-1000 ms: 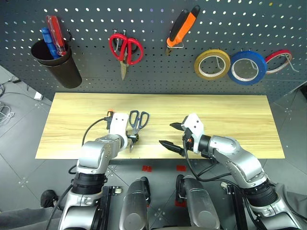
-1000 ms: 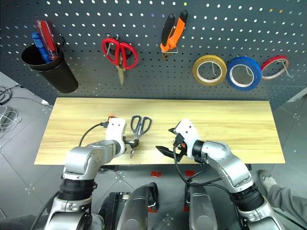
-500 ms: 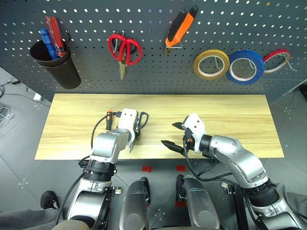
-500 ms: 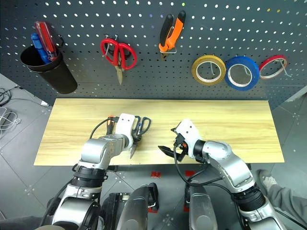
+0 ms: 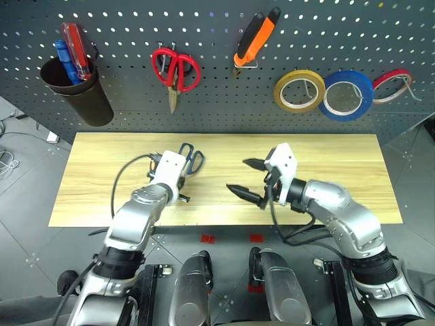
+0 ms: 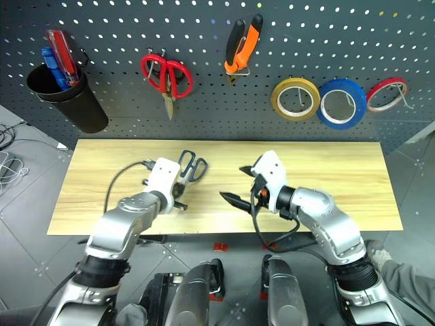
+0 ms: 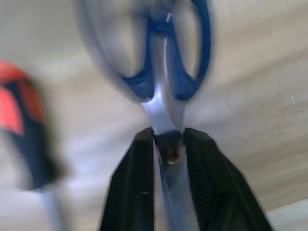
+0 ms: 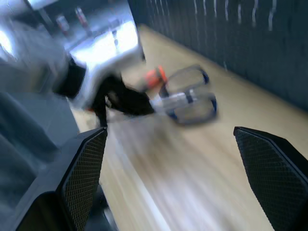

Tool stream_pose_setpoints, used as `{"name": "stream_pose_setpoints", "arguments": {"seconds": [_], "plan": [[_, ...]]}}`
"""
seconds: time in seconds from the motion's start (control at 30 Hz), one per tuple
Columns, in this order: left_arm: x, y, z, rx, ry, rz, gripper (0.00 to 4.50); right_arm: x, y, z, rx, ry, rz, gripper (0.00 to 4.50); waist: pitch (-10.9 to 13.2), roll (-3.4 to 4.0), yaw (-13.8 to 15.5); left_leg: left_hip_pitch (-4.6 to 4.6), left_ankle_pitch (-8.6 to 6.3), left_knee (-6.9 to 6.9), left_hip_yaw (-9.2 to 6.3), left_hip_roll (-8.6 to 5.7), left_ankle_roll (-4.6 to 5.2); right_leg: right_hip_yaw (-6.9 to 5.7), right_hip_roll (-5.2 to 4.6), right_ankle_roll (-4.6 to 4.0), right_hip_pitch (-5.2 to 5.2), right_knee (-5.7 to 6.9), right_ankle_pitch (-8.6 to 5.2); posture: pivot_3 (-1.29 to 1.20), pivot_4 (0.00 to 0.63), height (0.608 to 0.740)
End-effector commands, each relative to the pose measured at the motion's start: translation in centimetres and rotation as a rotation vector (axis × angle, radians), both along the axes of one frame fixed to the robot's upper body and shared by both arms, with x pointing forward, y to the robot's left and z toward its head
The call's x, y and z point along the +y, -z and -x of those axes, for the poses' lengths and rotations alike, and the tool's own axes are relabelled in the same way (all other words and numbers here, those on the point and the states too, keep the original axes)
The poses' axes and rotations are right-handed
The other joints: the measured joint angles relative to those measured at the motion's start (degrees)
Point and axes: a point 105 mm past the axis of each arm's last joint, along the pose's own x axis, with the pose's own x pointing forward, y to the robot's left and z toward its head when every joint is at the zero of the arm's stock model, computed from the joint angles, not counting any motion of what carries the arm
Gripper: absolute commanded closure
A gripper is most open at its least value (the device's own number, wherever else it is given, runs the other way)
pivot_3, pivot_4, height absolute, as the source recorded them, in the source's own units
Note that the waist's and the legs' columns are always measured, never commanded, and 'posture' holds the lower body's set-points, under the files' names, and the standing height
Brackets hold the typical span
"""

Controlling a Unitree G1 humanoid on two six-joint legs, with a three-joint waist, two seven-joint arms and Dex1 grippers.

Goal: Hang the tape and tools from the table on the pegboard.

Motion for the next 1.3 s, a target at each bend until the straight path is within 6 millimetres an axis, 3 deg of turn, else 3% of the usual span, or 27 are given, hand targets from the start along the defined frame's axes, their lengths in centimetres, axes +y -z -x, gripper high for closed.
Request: {"name": "stream_pose_setpoints", "arguments": {"seconds": [0.03, 0.17, 0.3, 0.47, 0.57, 0.83, 0.93, 1.03, 1.3], "plan": [[-2.5, -5.2, 1.6, -0.298, 0.189, 0.071, 4.45, -0.9, -4.2, 0.6, -0.109, -0.039, -0.091, 0.00, 0.0, 0.00, 0.1, 0.00, 0.00, 0.01, 0.00, -0.02, 0.00, -0.01, -0.03, 0.00, 0.02, -0.02, 0.00, -0.02, 0.347, 0.740], [-3.4, -6.1, 3.3, -0.397, 0.300, 0.074, 4.45, -1.1, -5.7, 0.3, -0.176, -0.049, -0.049, 0.00, 0.0, 0.00, 0.3, -0.02, -0.01, 0.00, -0.06, -0.08, 0.01, -0.11, -0.09, 0.00, 0.07, -0.06, 0.00, -0.01, 0.338, 0.740], [-1.6, -3.3, 2.7, -0.281, 0.206, 0.020, 4.45, -1.3, -6.0, -0.1, -0.200, -0.049, -0.025, 0.00, 0.0, 0.01, 0.3, -0.02, 0.01, -0.01, -0.10, -0.05, 0.03, -0.17, -0.06, 0.00, 0.06, -0.02, 0.00, 0.01, 0.333, 0.740], [2.5, 1.2, 1.4, 0.020, -0.048, -0.021, 4.45, -1.1, -5.0, -0.4, -0.187, -0.042, 0.013, 0.00, 0.0, 0.01, 0.3, -0.05, 0.01, -0.01, -0.11, -0.06, 0.05, -0.17, -0.03, 0.01, 0.04, -0.02, 0.00, 0.02, 0.334, 0.740], [1.4, 1.5, 0.2, 0.087, -0.065, 0.053, 4.45, -0.7, -4.5, -0.3, -0.176, -0.051, 0.017, 0.00, 0.0, 0.00, 0.4, -0.11, 0.01, 0.00, -0.14, -0.05, 0.05, -0.18, 0.00, 0.01, 0.01, -0.01, -0.01, 0.03, 0.338, 0.740], [-1.0, 1.9, -0.6, 0.225, -0.089, 0.087, 2.08, -0.6, -3.6, -0.3, -0.160, -0.042, 0.041, 0.00, 0.0, 0.00, 0.8, -0.20, 0.02, 0.08, -0.23, -0.06, 0.04, -0.28, 0.00, 0.01, 0.02, -0.02, 0.00, 0.00, 0.339, 0.740], [-0.7, 2.9, -0.7, 0.293, -0.145, 0.077, 1.15, -0.7, -3.4, -0.3, -0.157, -0.036, 0.052, 0.00, 0.0, -0.01, 0.7, -0.18, 0.04, 0.08, -0.27, -0.05, 0.01, -0.31, 0.01, 0.00, 0.03, 0.02, 0.00, 0.00, 0.337, 0.740], [-0.5, 2.6, -1.4, 0.265, -0.172, 0.096, 0.25, -0.7, -3.4, -0.3, -0.155, -0.031, 0.050, 0.00, 0.0, -0.01, 0.5, -0.18, 0.05, 0.08, -0.28, -0.05, 0.01, -0.30, 0.01, 0.00, 0.03, 0.03, 0.00, 0.00, 0.342, 0.740], [-2.1, 4.6, -2.9, 0.388, -0.138, 0.159, 0.25, -0.7, -3.2, -0.4, -0.152, -0.029, 0.063, 0.00, 0.0, -0.01, 0.6, -0.20, 0.06, 0.12, -0.32, -0.11, 0.02, -0.36, -0.02, 0.00, 0.07, 0.02, 0.00, 0.00, 0.349, 0.740]]}}
